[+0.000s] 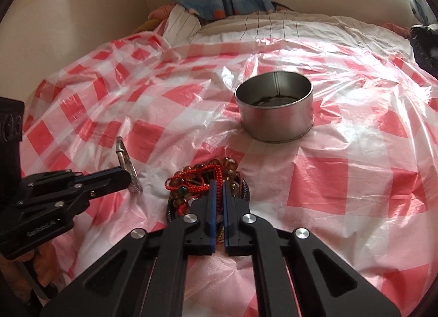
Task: Organize jewelry
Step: 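Move the left tool to the jewelry heap and grasp a red string bracelet, then carry the bracelet over the silver tin and open the left tool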
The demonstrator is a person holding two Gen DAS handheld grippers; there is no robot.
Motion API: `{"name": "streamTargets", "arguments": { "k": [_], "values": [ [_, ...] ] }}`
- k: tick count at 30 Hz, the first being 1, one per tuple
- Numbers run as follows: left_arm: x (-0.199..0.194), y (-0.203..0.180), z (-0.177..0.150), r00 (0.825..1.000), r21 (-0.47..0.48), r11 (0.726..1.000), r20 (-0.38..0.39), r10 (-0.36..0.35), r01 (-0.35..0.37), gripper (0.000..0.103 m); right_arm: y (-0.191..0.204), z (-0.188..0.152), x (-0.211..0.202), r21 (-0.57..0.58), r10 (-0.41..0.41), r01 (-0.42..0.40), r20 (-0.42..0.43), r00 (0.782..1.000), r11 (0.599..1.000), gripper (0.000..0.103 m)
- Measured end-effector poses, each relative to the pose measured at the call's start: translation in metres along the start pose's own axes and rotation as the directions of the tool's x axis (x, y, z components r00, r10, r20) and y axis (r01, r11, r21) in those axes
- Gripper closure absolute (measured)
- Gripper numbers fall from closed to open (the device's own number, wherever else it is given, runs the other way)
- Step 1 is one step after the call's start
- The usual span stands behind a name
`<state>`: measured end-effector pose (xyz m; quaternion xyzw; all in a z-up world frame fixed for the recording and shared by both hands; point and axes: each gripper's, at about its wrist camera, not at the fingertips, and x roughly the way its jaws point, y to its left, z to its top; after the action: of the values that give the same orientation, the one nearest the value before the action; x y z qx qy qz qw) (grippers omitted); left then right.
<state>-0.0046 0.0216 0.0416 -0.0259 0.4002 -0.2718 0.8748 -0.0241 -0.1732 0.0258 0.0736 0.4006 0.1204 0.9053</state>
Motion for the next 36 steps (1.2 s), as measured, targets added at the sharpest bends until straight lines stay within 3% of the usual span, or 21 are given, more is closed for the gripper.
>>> {"name": "streamTargets", "arguments": {
  "k": [3, 7, 16, 21, 24, 26, 28, 29, 30, 31, 36],
  "values": [
    [-0.003, -0.010, 0.004, 1.000, 0.025, 0.999, 0.014, -0.028, 0.028, 0.101, -0.008, 0.003, -0.018, 0.042, 0.040, -0.043, 0.054, 0.998, 0.998, 0.099],
    [-0.004, -0.026, 0.019, 0.992, 0.047, 0.992, 0.020, -0.121, 0.120, 0.101, -0.018, 0.014, -0.040, 0.082, 0.045, -0.054, 0.113, 0.993, 0.995, 0.099],
    [0.015, -0.064, 0.078, 0.968, 0.123, 0.961, 0.017, -0.251, 0.248, 0.101, -0.043, 0.051, -0.068, 0.104, 0.045, -0.069, 0.218, 0.975, 0.992, 0.099],
    [0.038, -0.071, 0.111, 0.943, 0.118, 0.937, 0.013, -0.331, 0.328, 0.101, -0.057, 0.074, -0.064, 0.109, 0.045, -0.074, 0.243, 0.969, 0.991, 0.099],
    [0.060, -0.066, 0.127, 0.913, 0.075, 0.911, -0.003, -0.408, 0.407, 0.101, -0.064, 0.085, -0.058, 0.109, 0.038, -0.068, 0.254, 0.967, 0.992, 0.099],
    [0.083, -0.060, 0.133, 0.917, 0.031, 0.917, -0.045, -0.397, 0.399, 0.100, -0.067, 0.090, -0.053, 0.112, 0.039, -0.069, 0.253, 0.967, 0.991, 0.099],
    [0.102, -0.047, 0.137, 0.919, -0.032, 0.923, -0.077, -0.386, 0.384, 0.093, -0.068, 0.097, -0.046, 0.114, 0.045, -0.076, 0.250, 0.967, 0.991, 0.099],
    [0.108, -0.039, 0.136, 0.924, -0.060, 0.928, -0.089, -0.371, 0.367, 0.080, -0.068, 0.100, -0.042, 0.111, 0.048, -0.077, 0.248, 0.968, 0.991, 0.099],
    [0.110, -0.032, 0.138, 0.932, -0.092, 0.934, -0.089, -0.352, 0.344, 0.070, -0.067, 0.102, -0.038, 0.105, 0.050, -0.078, 0.246, 0.968, 0.991, 0.099],
    [0.105, -0.023, 0.138, 0.936, -0.110, 0.935, -0.072, -0.346, 0.337, 0.065, -0.065, 0.106, -0.035, 0.100, 0.054, -0.081, 0.247, 0.968, 0.992, 0.099],
    [0.078, -0.001, 0.135, 0.966, -0.113, 0.961, -0.030, -0.256, 0.251, 0.057, -0.065, 0.119, -0.013, 0.112, 0.086, -0.115, 0.235, 0.968, 0.987, 0.099]
  ]
}}
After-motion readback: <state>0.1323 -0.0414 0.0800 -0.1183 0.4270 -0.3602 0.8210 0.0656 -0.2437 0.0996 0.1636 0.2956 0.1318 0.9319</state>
